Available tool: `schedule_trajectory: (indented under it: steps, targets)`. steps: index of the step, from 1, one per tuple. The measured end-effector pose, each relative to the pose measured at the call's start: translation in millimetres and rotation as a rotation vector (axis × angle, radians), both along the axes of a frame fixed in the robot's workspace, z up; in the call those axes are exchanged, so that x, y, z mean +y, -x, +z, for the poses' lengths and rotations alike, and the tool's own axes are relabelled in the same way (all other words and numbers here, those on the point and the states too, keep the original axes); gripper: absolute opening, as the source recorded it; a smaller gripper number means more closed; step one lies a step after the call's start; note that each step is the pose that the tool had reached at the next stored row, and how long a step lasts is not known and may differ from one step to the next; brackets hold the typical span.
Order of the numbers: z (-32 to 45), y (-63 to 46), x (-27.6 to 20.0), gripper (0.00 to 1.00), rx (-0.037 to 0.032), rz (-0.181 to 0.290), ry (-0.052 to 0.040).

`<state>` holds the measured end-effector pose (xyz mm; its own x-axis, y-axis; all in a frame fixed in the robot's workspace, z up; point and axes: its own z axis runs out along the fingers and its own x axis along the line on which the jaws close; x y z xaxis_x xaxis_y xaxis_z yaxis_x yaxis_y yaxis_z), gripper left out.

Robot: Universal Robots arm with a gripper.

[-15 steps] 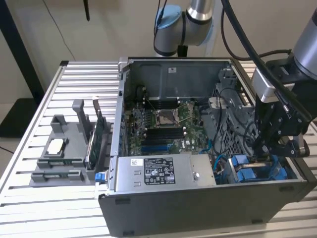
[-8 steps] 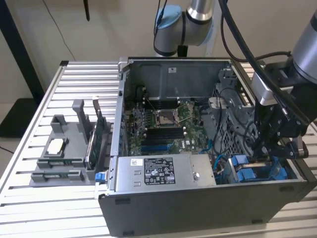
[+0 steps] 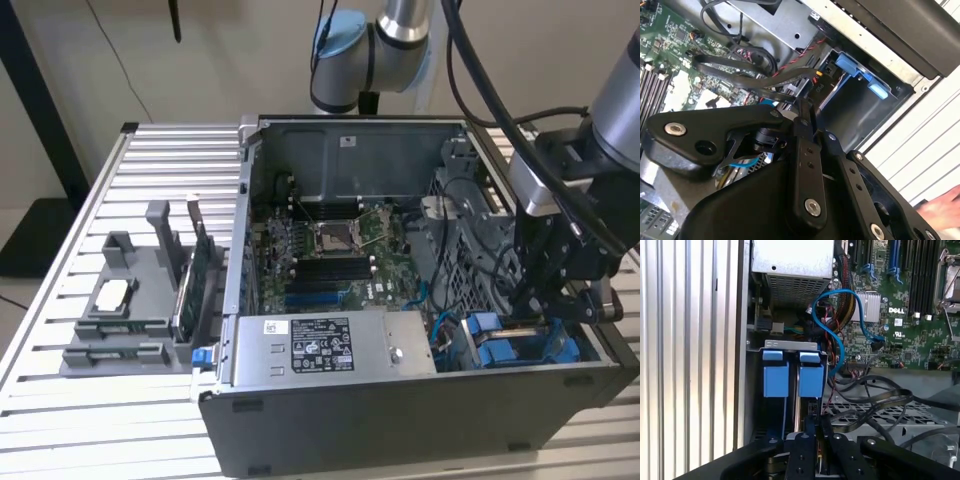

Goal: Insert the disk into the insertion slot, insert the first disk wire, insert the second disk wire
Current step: 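Insert the second disk wire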

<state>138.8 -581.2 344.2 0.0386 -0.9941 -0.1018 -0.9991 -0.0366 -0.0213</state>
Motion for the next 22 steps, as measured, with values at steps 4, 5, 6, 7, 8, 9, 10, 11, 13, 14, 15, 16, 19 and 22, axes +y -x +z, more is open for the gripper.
schedule_trajectory:
  steps: [4,5,6,7,8,9,10,11,13,14,15,16,19,22]
  targets:
    - [-1.3,-0.2,0.0,0.16,0.0000,0.000,-0.0011]
    - [-1.6,-0.4,0.0,0.16,0.0000,0.000,-0.0012]
    - [-2.0,-0.6,0.1,0.16,-0.0001,0.000,-0.0015]
    - [-2.6,-0.6,0.1,0.16,-0.0001,0.000,-0.0019]
    - [-3.2,-0.6,0.0,0.16,0.0000,0.000,-0.0021]
    - [-3.8,-0.6,0.0,0.16,0.0000,0.000,-0.0019]
    - [-4.8,-0.7,0.0,0.16,0.0000,0.000,-0.0019]
    - [-5.9,-0.7,0.0,0.16,0.0000,0.000,-0.0016]
    - [-7.6,-0.7,0.0,0.16,-0.0004,0.000,-0.0013]
    - [-7.7,-0.7,0.0,0.16,-0.0003,0.000,-0.0014]
    - [-7.9,-0.7,0.0,0.16,-0.0003,0.000,-0.0023]
    - [-7.1,-0.7,0.0,0.17,0.0006,0.000,-0.0027]
    - [-1.1,-0.7,0.0,0.24,0.0057,-0.001,-0.0025]
    - [3.5,-0.7,0.0,0.24,0.0089,-0.001,-0.0024]
